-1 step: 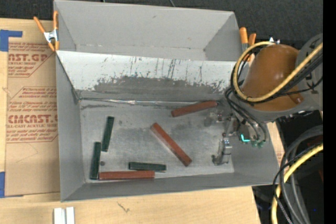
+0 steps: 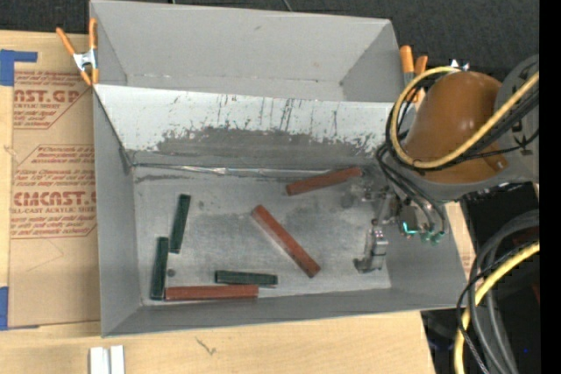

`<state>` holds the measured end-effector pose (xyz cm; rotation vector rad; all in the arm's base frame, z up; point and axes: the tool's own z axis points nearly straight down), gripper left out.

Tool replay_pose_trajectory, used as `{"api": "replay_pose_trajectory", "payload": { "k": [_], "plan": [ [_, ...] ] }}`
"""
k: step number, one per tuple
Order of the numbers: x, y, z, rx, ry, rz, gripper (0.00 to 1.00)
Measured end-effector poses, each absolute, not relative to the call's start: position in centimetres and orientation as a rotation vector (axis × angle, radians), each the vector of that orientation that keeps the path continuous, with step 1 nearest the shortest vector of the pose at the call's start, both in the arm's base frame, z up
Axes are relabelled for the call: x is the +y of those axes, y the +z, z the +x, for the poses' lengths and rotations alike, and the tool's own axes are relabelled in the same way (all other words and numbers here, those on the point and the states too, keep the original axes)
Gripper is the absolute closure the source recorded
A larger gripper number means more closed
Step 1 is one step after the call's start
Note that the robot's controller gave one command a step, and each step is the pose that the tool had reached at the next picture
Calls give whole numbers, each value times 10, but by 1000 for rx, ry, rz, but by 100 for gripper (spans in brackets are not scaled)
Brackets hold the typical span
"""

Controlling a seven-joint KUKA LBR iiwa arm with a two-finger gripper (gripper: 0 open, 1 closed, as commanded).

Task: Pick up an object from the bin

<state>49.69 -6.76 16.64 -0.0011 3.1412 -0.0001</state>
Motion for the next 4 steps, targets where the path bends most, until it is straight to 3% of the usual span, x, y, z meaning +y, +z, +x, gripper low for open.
{"api": "replay_pose_trajectory", "payload": {
  "k": [1,2,3,4],
  "plan": [
    [-24,146,496,3139,0,36,0],
    [0,99,487,3140,2,-47,0],
    [2,70,513,3139,1,90,100],
    [2,70,513,3139,0,90,100]
  ]
}}
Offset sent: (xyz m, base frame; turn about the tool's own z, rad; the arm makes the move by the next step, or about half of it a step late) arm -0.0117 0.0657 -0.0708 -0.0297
